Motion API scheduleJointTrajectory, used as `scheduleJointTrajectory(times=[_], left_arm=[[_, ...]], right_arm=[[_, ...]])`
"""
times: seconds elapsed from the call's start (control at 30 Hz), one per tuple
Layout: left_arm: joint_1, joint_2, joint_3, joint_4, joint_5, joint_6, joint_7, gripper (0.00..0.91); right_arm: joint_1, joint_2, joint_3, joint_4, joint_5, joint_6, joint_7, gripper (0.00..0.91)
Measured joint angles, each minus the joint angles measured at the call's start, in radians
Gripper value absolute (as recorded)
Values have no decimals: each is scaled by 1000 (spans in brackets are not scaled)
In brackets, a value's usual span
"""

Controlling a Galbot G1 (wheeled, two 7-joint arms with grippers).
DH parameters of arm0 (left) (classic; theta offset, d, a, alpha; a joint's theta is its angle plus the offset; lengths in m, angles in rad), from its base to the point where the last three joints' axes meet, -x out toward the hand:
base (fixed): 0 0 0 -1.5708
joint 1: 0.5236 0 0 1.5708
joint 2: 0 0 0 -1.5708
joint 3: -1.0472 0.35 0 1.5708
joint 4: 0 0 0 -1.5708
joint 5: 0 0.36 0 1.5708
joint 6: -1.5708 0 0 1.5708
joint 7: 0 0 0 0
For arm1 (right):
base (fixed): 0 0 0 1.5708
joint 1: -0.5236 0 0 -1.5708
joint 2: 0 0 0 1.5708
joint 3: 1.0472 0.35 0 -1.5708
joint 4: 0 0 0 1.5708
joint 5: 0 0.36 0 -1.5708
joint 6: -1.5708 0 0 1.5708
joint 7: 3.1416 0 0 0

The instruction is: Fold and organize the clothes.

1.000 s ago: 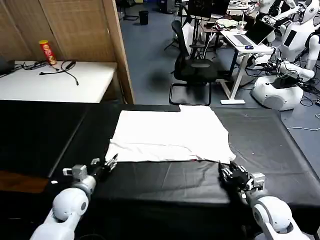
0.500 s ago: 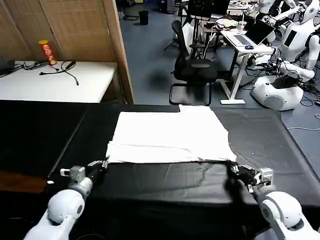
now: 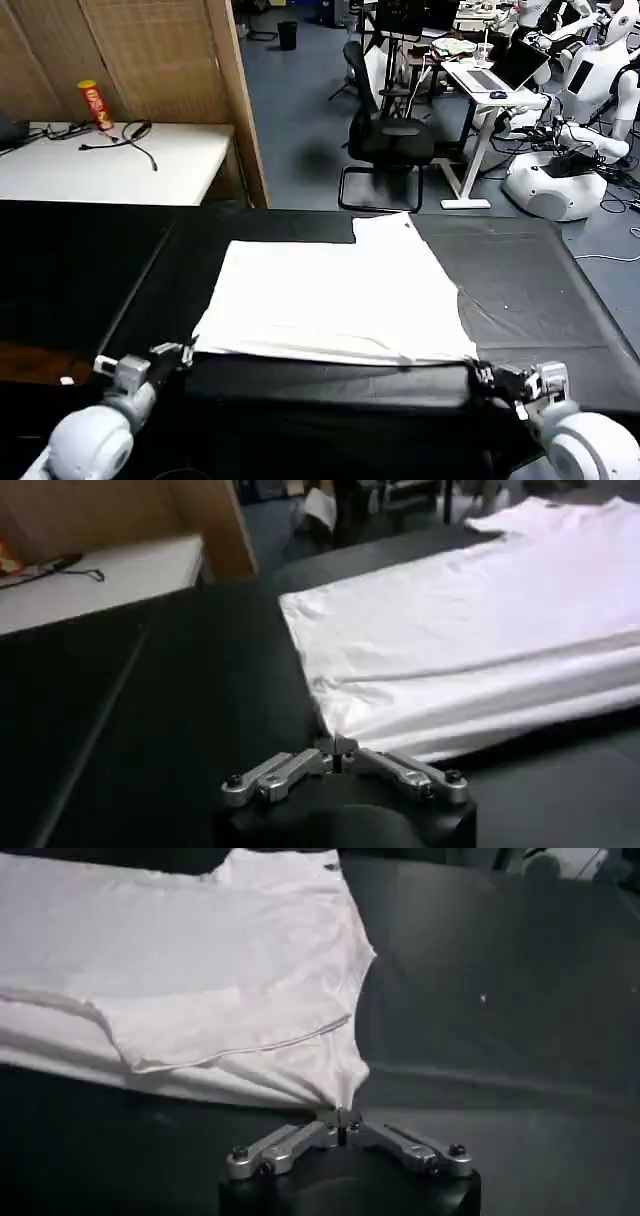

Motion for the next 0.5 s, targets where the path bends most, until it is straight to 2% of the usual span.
scheduleJointTrajectory(times=[0.03,0.07,0.1,0.13,0.3,0.5], left_arm=[[18,0,-2,-11,6,2,-3,790],[31,0,-5,-19,8,5,-5,878],[44,0,-7,-27,8,16,-13,878],[57,-1,-11,-36,8,27,-19,878],[112,-11,-34,-78,9,70,-40,878],[171,-18,-70,-147,11,173,-57,878]], right_arm=[[-8,1,3,9,0,-1,3,49],[-17,2,6,17,0,-1,6,137],[-23,4,9,24,0,-1,8,302],[-32,5,13,34,-1,-1,10,878],[-68,8,37,91,2,-1,20,878],[-70,1,81,152,45,-1,20,878]])
